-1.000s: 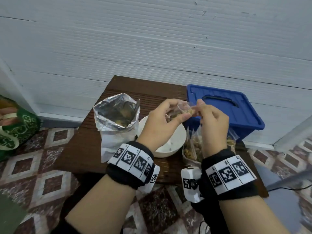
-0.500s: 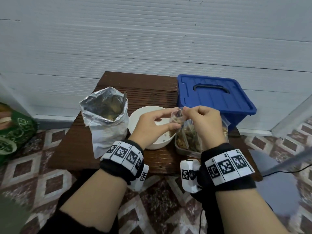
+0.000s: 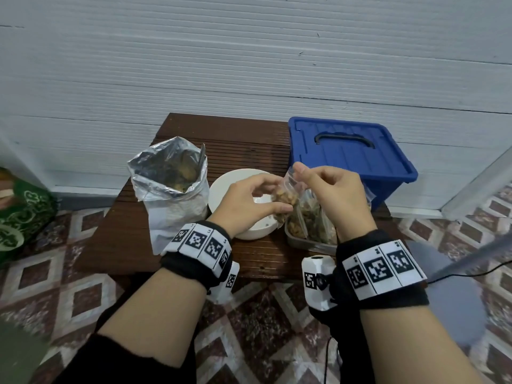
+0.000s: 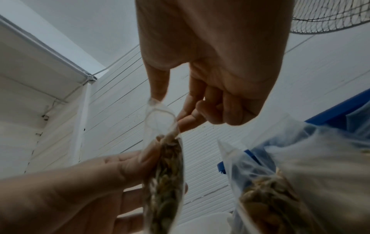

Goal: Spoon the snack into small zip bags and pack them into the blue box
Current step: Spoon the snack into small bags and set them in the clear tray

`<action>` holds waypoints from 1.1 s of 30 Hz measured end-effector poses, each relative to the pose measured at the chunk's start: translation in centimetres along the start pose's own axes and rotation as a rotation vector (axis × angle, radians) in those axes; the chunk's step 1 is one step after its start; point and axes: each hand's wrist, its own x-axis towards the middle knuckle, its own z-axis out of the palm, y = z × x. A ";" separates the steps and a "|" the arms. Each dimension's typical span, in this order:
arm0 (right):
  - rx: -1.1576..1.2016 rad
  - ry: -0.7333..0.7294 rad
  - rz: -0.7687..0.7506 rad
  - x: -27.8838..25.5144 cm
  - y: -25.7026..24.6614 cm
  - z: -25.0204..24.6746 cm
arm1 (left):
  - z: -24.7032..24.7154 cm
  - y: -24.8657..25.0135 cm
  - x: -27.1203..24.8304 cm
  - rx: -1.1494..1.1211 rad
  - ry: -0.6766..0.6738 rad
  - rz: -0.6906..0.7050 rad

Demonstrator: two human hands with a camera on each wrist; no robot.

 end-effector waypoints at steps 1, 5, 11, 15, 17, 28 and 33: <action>-0.016 0.003 -0.003 -0.2 -0.1 -0.1 | 0.1 0.0 0.0 -0.006 0.023 0.004; -0.247 0.004 -0.043 -0.8 -0.1 -0.2 | 0.5 0.2 0.0 -0.017 0.087 0.038; -0.333 0.126 -0.103 -1.0 0.0 -0.9 | 1.3 0.8 0.1 -0.014 0.029 0.020; -0.275 0.249 -0.080 -0.8 -0.6 -3.7 | 1.6 1.1 0.1 -0.045 0.035 0.007; -0.238 0.329 -0.079 -0.7 -0.8 -5.4 | 1.8 1.1 0.1 -0.034 0.038 -0.006; -0.519 0.444 0.039 -0.3 1.2 -7.5 | 2.0 0.1 0.0 -0.004 0.051 -0.062; -0.598 0.353 0.123 0.0 3.8 -6.1 | 1.9 0.0 0.1 0.004 0.052 -0.087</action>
